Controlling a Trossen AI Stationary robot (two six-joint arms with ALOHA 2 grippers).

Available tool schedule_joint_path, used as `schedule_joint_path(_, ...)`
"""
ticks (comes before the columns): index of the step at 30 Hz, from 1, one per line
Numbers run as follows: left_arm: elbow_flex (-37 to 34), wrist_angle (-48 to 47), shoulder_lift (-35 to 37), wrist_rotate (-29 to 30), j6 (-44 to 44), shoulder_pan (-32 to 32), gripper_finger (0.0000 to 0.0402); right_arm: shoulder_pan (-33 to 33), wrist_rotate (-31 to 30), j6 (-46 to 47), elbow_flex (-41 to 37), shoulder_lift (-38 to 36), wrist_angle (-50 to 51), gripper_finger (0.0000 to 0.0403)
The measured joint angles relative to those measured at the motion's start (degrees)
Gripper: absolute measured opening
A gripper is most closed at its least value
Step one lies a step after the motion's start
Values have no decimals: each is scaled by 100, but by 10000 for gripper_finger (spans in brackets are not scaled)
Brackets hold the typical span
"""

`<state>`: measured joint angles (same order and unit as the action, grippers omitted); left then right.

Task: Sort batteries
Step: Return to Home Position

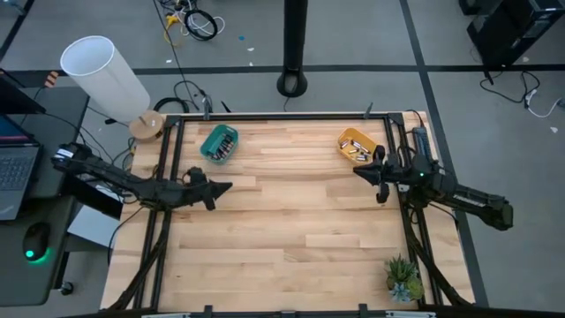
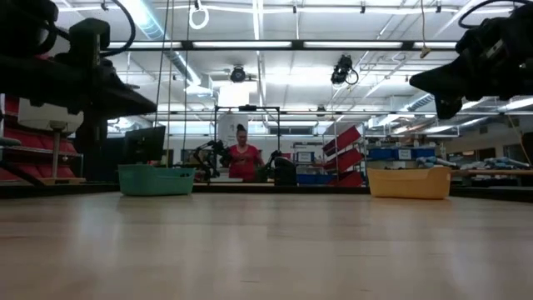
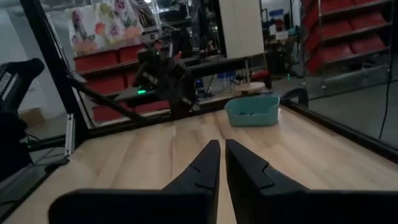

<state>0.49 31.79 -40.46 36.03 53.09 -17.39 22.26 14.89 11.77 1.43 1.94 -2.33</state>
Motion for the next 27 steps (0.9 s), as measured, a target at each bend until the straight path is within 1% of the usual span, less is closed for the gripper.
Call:
schedule_joint_path(3, -2, -68, -3, -236, -9, 0, 16, 0, -6, 9, 2, 17, -51, 33)
schedule_joint_path(11, -2, 237, -1, -272, -7, 15, 16, 0, -10, 44, 2, 19, -57, 31)
schedule_joint_path(14, -2, 639, 1, -271, -8, 28, 17, 0, -21, 44, 2, 18, -56, 32)
schedule_joint_path(18, -2, 899, 1, -273, -8, 28, 17, 0, -23, 45, -87, -105, -245, 30)
schedule_joint_path(20, -2, 927, 1, -273, -7, 28, 17, -17, -23, 46, -109, -183, -164, 29)
schedule_joint_path(23, -2, 911, -3, -278, -7, 28, 17, -232, -67, 46, -109, -180, -233, 29)
schedule_joint_path(27, -3, 911, -3, -279, -8, 28, 17, -900, -71, 46, -109, -180, -232, 32)
